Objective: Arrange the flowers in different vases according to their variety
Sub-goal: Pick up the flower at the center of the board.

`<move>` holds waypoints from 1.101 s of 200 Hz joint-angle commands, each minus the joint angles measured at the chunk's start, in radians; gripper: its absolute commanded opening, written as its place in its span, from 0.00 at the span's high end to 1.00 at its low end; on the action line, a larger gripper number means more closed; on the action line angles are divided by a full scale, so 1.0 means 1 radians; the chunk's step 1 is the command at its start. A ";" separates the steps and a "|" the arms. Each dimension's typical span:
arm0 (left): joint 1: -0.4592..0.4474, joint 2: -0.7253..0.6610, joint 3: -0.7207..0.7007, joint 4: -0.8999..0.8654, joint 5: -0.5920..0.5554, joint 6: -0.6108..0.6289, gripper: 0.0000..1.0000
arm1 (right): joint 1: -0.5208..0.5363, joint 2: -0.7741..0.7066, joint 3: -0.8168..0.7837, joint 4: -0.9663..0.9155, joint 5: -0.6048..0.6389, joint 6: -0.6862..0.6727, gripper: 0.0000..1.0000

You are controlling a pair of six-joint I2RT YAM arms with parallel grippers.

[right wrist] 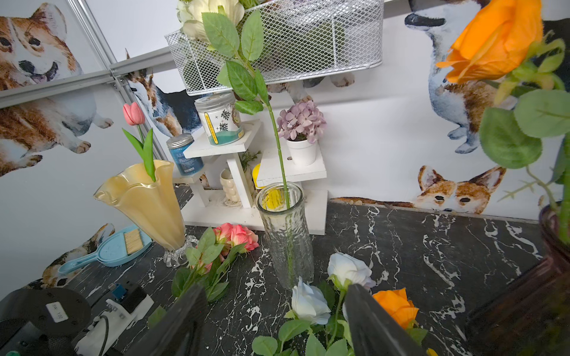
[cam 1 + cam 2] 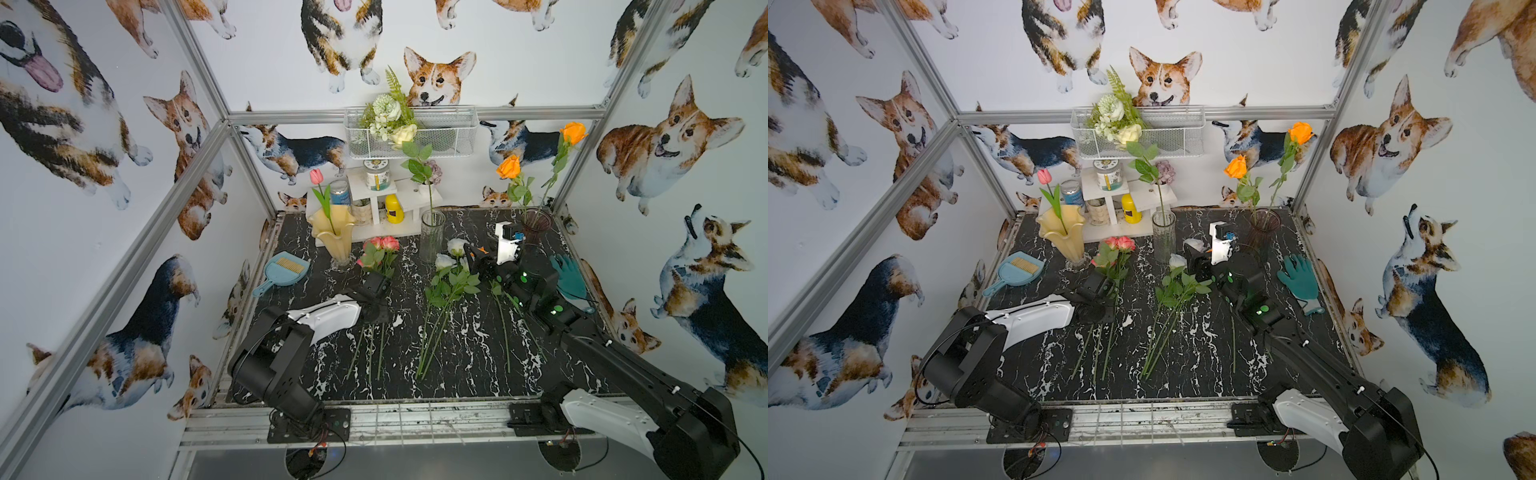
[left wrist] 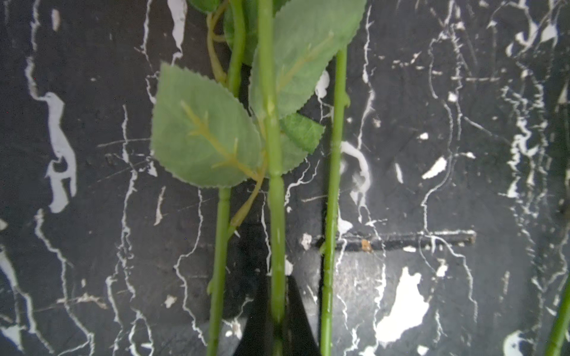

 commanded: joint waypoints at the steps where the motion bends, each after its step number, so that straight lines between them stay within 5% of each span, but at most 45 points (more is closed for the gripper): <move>1: -0.007 -0.003 0.012 -0.002 -0.021 -0.004 1.00 | 0.001 -0.009 -0.009 0.011 0.015 0.004 0.24; 124: -0.110 -0.303 0.086 -0.117 -0.257 0.008 1.00 | 0.001 -0.057 -0.073 -0.036 -0.007 0.033 0.12; 220: -0.129 -0.620 0.088 0.141 -0.425 0.318 1.00 | -0.004 -0.112 -0.120 -0.072 -0.008 0.049 0.07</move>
